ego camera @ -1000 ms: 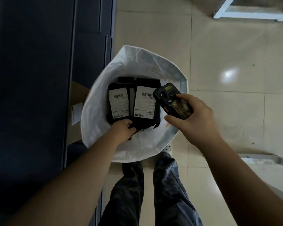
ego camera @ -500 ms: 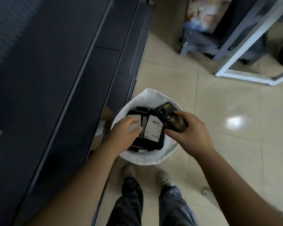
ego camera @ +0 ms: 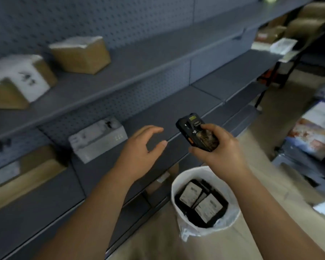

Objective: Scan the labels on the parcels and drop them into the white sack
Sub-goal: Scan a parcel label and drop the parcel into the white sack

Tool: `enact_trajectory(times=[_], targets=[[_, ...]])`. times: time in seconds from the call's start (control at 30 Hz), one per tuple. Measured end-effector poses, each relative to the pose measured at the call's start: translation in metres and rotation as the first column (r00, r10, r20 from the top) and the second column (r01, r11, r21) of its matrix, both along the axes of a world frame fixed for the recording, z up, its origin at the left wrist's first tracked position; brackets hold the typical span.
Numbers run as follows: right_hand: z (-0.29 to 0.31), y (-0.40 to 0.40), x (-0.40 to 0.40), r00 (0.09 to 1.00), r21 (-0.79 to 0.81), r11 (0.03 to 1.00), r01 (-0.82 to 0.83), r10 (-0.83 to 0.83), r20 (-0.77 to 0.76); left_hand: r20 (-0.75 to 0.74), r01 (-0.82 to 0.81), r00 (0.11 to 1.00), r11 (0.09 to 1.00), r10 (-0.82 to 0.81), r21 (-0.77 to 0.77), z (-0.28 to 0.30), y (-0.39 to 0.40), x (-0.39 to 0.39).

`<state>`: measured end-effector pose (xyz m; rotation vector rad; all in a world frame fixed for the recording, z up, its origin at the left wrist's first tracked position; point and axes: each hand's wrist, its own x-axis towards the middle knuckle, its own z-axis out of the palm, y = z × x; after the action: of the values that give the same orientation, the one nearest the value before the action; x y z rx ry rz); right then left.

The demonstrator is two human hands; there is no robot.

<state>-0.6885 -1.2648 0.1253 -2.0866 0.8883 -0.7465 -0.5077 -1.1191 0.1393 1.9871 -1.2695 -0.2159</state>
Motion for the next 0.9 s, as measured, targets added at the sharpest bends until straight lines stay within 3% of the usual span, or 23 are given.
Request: enact_trajectory(times=[0.2,0.43,0.6,0.9], targets=[[0.048,0.078,0.052,0.962,-0.076,0.964,-0.254,0.260,0.084,0.014,-0.219,0.975,0.972,0.221,-0.085,0.041,0.118,0.004],[0.060,0.232,0.099,0.854,-0.056,0.859,-0.509,0.512,0.092,-0.033,-0.492,0.870,0.861,0.492,-0.130,0.050,0.304,-0.002],[0.061,0.379,0.120,0.733,-0.036,0.737,-0.675,0.676,0.078,0.021,-0.667,0.739,0.735,0.674,-0.125,0.043,0.475,-0.024],[0.067,0.629,0.153,0.395,-0.085,0.398,-0.914,0.918,0.044,0.025,-0.921,0.374,0.375,0.927,-0.104,0.047,0.724,-0.088]])
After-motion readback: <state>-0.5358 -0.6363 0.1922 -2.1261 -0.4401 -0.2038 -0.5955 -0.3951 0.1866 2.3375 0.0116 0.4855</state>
